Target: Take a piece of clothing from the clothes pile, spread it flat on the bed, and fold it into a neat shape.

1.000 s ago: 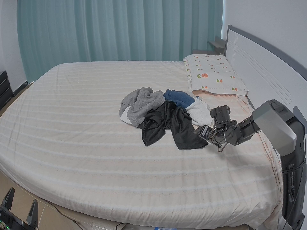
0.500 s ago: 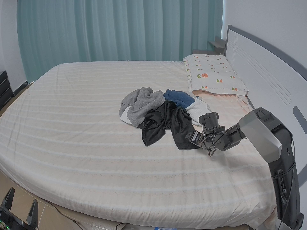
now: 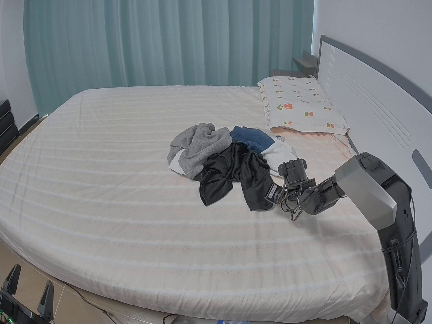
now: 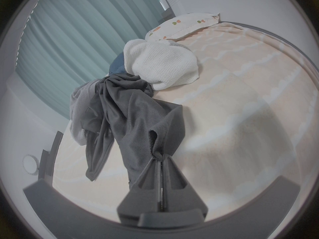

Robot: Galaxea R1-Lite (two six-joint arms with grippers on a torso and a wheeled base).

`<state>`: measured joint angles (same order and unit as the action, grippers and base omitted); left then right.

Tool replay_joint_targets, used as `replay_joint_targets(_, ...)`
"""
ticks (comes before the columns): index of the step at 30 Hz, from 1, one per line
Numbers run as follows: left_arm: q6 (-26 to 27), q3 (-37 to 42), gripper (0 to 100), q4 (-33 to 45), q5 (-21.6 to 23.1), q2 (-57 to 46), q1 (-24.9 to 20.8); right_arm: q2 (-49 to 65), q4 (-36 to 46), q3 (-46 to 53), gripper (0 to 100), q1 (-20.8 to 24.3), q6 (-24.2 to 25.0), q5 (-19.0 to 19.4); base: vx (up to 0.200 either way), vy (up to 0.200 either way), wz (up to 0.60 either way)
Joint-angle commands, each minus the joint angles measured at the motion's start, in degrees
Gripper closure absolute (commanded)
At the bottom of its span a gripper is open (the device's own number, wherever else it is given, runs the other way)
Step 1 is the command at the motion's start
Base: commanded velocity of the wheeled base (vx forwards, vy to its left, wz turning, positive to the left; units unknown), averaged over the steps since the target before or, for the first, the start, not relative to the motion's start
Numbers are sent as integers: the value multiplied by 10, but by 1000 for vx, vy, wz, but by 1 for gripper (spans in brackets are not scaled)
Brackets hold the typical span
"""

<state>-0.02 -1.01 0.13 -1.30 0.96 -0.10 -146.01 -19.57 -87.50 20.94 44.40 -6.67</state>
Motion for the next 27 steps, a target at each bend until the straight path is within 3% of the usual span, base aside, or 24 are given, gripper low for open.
replay_joint_targets(1, 0, 9, 0, 0, 0, -9, 0, 121, -33, 130, 100, 16, 34, 12, 0, 0, 0)
replay_joint_targets(3, 0, 9, 0, 0, 0, -9, 0, 148, -50, 171, 100, 20, 34, 17, 0, 0, 0)
replay_joint_targets(6, 0, 9, 0, 0, 0, -9, 0, 260, -160, 347, 100, 38, 35, 46, 0, 0, 0)
replay_joint_targets(11, 0, 9, 0, 0, 0, -9, 0, 349, -237, 484, 100, 53, 34, 61, 0, 0, 0)
replay_joint_targets(27, 3, 9, 0, -1, 18, -8, -1, 590, -239, 647, 100, 118, 66, 54, 0, 0, 0)
